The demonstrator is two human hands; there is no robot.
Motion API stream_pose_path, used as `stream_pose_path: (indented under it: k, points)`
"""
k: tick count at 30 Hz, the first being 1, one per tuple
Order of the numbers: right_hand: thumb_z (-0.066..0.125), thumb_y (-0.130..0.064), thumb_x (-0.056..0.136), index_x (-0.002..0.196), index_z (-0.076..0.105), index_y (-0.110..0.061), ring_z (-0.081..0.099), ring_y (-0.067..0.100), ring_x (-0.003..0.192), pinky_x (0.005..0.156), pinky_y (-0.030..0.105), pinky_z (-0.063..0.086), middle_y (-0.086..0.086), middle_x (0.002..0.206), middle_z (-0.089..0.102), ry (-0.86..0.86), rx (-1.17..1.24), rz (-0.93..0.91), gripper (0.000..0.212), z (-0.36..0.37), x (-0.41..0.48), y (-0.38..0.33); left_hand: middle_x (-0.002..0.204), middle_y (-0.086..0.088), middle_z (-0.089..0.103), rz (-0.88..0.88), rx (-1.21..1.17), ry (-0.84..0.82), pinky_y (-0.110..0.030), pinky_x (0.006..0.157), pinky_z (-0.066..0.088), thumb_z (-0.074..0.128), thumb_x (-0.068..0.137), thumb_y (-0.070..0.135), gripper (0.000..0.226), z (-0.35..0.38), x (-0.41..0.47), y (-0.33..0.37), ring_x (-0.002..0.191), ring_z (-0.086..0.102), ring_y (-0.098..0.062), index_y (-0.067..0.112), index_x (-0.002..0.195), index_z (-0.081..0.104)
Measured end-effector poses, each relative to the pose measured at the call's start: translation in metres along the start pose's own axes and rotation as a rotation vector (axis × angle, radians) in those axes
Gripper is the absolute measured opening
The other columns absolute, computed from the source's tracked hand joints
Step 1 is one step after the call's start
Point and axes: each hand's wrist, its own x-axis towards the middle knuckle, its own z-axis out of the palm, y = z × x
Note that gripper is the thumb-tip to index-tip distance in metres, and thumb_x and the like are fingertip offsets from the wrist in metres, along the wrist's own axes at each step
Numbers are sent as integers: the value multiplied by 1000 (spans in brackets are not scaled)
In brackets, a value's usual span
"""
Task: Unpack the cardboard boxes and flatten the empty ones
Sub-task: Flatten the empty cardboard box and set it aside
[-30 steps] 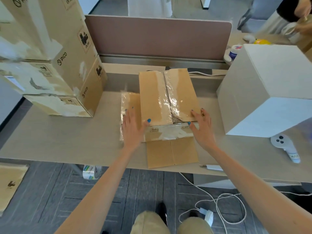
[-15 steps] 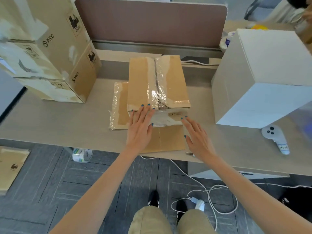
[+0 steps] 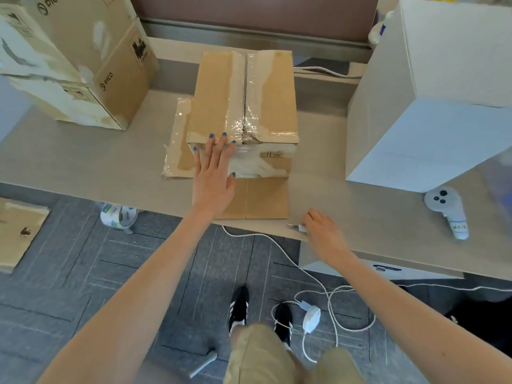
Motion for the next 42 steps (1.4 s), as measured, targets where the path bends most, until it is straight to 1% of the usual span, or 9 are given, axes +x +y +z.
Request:
stream_pose_path:
  k: [4, 8, 11, 18, 21, 26, 29, 35, 42]
  points:
    - [64, 8, 78, 100, 58, -7, 55, 25, 88, 67, 30, 37, 6, 100, 53, 36, 39, -62, 27, 0, 3, -3, 165, -2, 16, 9, -7, -15, -49, 123, -4, 58, 90, 10, 68, -2, -1, -1, 153, 3, -25, 19, 151, 31]
    - [53, -4, 91, 105, 56, -5, 52, 22, 93, 72, 25, 37, 6, 104, 52, 108, 186, -122, 15, -14, 15, -20, 163, 0, 20, 11, -33, -38, -50, 122, -2, 57, 91, 10, 65, -9, 1, -1, 153, 6, -23, 21, 150, 33]
    - [54, -8, 89, 97, 56, -7, 51, 21, 87, 71, 32, 45, 4, 97, 52, 198, 284, -150, 8, -32, 27, -37, 159, 1, 30, 18, -39, -37, -47, 122, -1, 56, 90, 6, 61, -16, 7, -4, 151, 15, -23, 21, 147, 39]
    - [56, -9, 87, 97, 53, -10, 45, 15, 87, 68, 24, 33, -1, 97, 53, 330, 410, -173, 11, -78, 52, -76, 144, -3, 48, 76, -56, -37, -46, 119, 22, 58, 89, 6, 49, -35, 26, -21, 135, 39, -26, 18, 137, 52]
    - [57, -9, 85, 94, 51, -10, 45, 17, 82, 63, 26, 32, -1, 93, 53, 361, 440, -157, 10, -94, 64, -85, 153, -6, 41, 96, -61, -63, -48, 119, 21, 60, 91, 9, 51, -40, 39, -35, 141, 35, -29, 18, 140, 51]
    - [56, -16, 88, 98, 52, -14, 48, 18, 76, 60, 28, 33, -3, 99, 56, 364, 427, -131, 12, -111, 86, -93, 164, -11, 18, 86, -54, -205, -46, 121, 6, 56, 99, 24, 53, -42, 67, -58, 152, 10, -32, 22, 150, 40]
    - [56, -16, 88, 100, 55, -13, 50, 20, 71, 58, 30, 37, -3, 103, 57, 367, 435, -128, 13, -115, 93, -101, 161, -14, 26, 151, -65, -289, -48, 121, 19, 54, 101, 27, 51, -44, 74, -70, 150, 18, -34, 20, 149, 41]
    - [55, -17, 88, 96, 53, -12, 54, 24, 69, 59, 37, 48, -2, 103, 57, 389, 465, -105, 9, -113, 100, -114, 141, -23, 53, 304, 20, -211, -53, 94, 51, 41, 101, 38, 47, -51, 79, -78, 131, 49, -44, 11, 134, 59]
    - [55, -13, 88, 92, 53, -9, 51, 26, 64, 55, 37, 45, 1, 96, 55, 421, 419, -108, 6, -111, 100, -117, 123, -20, 65, 438, 156, -60, -43, 77, 58, 39, 99, 37, 44, -45, 77, -82, 112, 64, -39, 11, 121, 67]
